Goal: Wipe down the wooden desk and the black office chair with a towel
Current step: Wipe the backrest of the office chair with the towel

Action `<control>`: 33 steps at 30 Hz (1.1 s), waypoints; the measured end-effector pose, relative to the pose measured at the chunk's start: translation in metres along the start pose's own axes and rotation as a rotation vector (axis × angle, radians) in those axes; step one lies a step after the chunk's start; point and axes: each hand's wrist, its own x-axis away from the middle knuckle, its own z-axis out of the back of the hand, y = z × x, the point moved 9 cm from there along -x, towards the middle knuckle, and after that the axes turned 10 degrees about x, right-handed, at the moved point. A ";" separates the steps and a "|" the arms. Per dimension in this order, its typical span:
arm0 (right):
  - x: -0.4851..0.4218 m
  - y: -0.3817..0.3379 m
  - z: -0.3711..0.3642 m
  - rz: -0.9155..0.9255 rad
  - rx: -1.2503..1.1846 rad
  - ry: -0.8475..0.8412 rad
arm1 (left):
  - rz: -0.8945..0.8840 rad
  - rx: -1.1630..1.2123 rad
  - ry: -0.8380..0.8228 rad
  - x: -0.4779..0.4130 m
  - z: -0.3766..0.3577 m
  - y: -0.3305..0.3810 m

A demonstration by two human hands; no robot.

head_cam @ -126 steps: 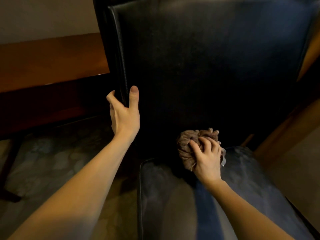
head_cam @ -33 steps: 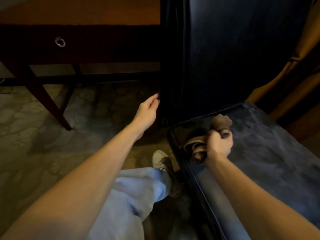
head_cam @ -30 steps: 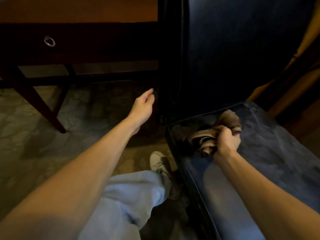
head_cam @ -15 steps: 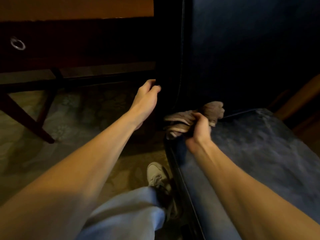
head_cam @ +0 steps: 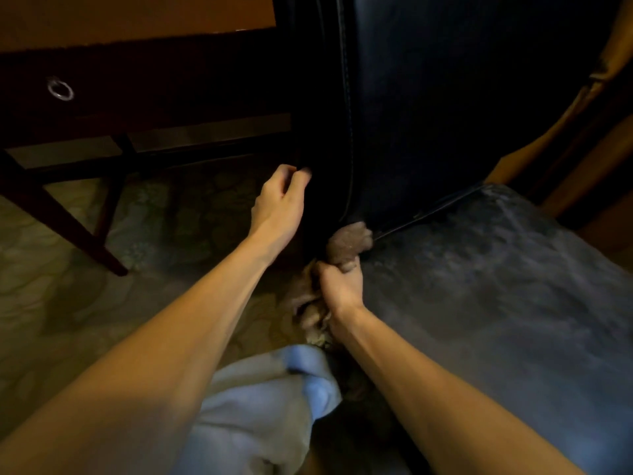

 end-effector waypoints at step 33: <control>0.065 0.051 -0.031 -0.453 -0.323 -0.275 | -0.008 -0.119 -0.012 0.049 0.025 0.004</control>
